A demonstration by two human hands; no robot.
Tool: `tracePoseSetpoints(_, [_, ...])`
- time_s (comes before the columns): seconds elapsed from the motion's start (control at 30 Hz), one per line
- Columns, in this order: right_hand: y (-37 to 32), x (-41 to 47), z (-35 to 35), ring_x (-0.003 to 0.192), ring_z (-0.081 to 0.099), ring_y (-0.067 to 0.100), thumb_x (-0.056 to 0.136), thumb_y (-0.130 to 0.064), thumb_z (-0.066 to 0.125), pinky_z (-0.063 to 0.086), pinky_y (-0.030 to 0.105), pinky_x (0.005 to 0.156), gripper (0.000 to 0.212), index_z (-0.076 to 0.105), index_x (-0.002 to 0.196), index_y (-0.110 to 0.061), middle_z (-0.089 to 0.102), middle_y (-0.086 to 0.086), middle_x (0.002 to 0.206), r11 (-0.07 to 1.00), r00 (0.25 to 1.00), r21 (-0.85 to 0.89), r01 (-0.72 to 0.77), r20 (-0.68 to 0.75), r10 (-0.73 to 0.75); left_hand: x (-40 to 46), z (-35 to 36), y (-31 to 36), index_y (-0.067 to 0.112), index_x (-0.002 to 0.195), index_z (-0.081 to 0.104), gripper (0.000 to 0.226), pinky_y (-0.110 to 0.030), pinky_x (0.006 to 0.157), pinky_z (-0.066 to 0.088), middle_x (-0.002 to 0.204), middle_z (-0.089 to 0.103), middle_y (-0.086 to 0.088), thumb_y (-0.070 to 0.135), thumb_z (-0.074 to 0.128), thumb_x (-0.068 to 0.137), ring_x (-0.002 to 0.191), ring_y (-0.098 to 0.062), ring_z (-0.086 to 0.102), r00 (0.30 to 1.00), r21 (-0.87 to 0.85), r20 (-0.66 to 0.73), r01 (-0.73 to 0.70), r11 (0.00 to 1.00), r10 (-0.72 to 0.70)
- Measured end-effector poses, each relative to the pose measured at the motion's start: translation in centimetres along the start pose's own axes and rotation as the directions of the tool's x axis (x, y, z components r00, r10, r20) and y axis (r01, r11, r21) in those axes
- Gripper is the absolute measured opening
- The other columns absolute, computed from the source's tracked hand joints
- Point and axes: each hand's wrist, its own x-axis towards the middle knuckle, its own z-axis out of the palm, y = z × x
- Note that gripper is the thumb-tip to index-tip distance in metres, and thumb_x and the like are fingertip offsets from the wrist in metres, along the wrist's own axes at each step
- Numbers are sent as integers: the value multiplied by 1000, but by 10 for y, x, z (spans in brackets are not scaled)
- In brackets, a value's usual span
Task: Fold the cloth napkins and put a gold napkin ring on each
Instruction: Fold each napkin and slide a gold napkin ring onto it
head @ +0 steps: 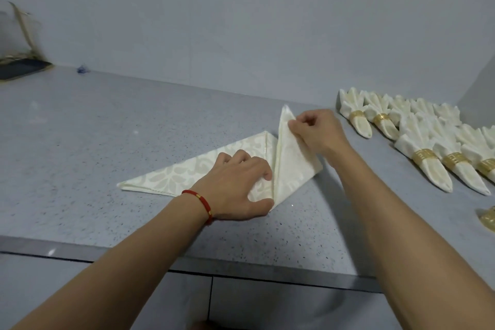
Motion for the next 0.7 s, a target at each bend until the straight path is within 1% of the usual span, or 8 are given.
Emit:
tracePoseSetpoints(0.03, [3,5,10,67,63,7,91,-28,71,49,22,60,16,77,79,-20,73,-7,77,996,1000,-90,1,7,0,0,0,0,36,121,42,51,-39,103,30,122,46,21,67,42,80,115,-9,37,1000,-7,-6,6,1000,-6])
tracePoseSetpoints(0.1, [11,12,28,71,66,10,92,-25,69,53,26,64,18,76,76,-20,73,-4,78,985,999,-172,-7,31,13,-1,0,0,33,125,40,53,-41,105,30,117,39,22,62,48,81,114,-8,37,999,-40,-29,15,999,-16])
tracePoseSetpoints(0.17, [20,15,41,73,68,16,92,-25,68,57,35,70,21,74,73,-18,72,-3,75,981,999,-189,-42,25,47,-2,-1,1,35,130,37,54,-41,104,31,124,39,22,57,47,82,115,-7,37,999,-55,-39,6,998,-8])
tracePoseSetpoints(0.23, [26,15,51,73,68,20,91,-26,67,59,39,72,21,73,74,-17,71,-2,73,975,998,-214,-53,15,57,-2,-2,2,39,132,38,52,-42,102,32,133,40,23,55,42,82,117,-8,38,1000,-26,-27,-16,1000,15])
tracePoseSetpoints(0.33, [31,12,60,72,65,18,93,-29,64,55,35,66,16,69,80,-20,68,-5,74,957,999,-286,-41,-2,42,-2,-2,1,40,131,42,50,-45,102,32,139,39,24,54,32,84,120,-10,37,999,11,20,-30,1000,29])
tracePoseSetpoints(0.47, [33,12,67,73,63,19,95,-30,59,52,33,64,13,64,86,-23,65,-6,78,909,1000,-417,16,-17,-25,-2,-3,2,40,130,46,50,-43,103,28,136,42,26,54,23,87,117,-9,36,999,-30,32,-27,999,28])
tracePoseSetpoints(0.6, [28,11,69,73,59,19,100,-29,56,43,31,60,16,64,89,-20,59,-4,89,833,984,-542,111,-57,-168,-2,-4,3,42,125,49,46,-43,105,27,132,44,26,57,17,96,116,-6,37,1000,-80,23,-2,997,4])
tracePoseSetpoints(0.7, [27,15,72,75,58,19,100,-27,57,46,33,62,17,63,87,-18,57,-3,92,849,978,-508,144,-59,-201,-1,-2,3,41,126,47,43,-45,106,28,131,44,25,58,20,98,118,-6,39,1000,-42,16,-4,999,4])
